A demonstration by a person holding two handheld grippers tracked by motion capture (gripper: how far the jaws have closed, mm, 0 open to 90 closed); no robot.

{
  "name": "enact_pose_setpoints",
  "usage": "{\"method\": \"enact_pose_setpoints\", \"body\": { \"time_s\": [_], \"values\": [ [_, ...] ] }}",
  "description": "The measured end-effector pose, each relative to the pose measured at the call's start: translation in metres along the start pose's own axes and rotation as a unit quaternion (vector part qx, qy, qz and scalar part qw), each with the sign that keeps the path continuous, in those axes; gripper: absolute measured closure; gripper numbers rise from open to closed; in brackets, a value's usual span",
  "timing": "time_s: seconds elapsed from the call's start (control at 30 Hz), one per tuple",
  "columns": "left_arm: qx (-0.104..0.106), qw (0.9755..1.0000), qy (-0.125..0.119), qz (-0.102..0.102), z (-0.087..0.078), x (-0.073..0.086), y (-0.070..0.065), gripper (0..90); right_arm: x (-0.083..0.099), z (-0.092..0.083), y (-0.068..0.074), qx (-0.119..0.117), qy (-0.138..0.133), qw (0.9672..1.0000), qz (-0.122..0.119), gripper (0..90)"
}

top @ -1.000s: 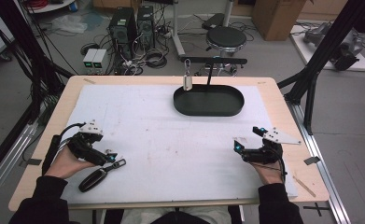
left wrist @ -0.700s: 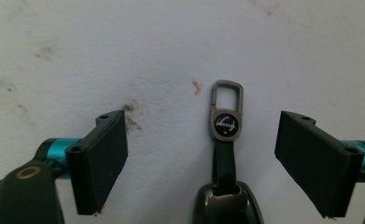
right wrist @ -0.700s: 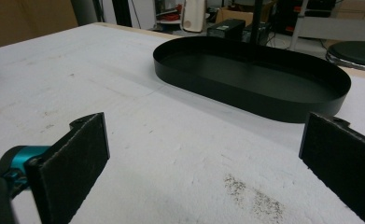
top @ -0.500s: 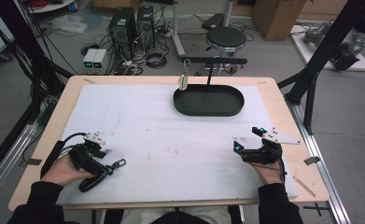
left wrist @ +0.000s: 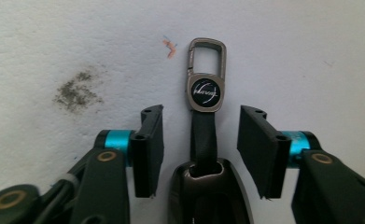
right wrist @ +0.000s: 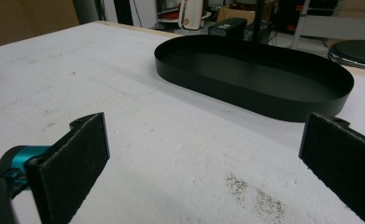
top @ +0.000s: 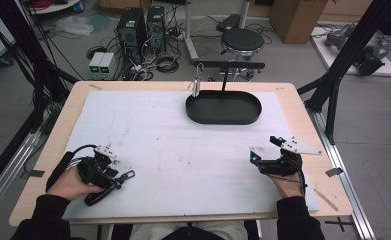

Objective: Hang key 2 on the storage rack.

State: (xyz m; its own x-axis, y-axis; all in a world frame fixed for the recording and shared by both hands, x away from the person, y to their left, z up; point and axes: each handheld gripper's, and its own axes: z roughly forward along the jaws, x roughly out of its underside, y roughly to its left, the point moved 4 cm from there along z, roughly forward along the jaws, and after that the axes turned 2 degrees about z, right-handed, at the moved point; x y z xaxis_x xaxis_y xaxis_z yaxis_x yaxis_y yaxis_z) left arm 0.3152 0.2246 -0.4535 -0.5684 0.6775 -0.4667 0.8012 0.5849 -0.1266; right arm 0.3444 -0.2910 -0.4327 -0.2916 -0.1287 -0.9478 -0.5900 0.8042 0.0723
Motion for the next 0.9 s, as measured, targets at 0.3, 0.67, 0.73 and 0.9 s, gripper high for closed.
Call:
{"method": "enact_pose_setpoints", "body": {
  "time_s": [0.3,0.67,0.73,0.9],
  "values": [
    [-0.021,0.9998,0.001,0.000,-0.0003,0.0006,0.0010,66.5,0.0006,0.0004,0.0009,0.001,0.003,1.0000,0.000,0.8],
    [-0.004,0.9998,-0.018,0.002,-0.0004,0.0042,-0.0014,83.2,0.0006,0.0003,0.0006,0.002,0.003,1.0000,-0.001,0.8],
    [0.005,0.9996,-0.026,-0.006,-0.0009,0.0058,-0.0004,84.1,0.0005,0.0002,0.0006,0.002,0.003,1.0000,0.000,0.8],
    [0.009,0.9994,-0.030,-0.014,-0.0012,0.0069,0.0006,84.8,0.0006,0.0005,0.0005,0.003,0.003,1.0000,0.000,0.8]
  ]
}}
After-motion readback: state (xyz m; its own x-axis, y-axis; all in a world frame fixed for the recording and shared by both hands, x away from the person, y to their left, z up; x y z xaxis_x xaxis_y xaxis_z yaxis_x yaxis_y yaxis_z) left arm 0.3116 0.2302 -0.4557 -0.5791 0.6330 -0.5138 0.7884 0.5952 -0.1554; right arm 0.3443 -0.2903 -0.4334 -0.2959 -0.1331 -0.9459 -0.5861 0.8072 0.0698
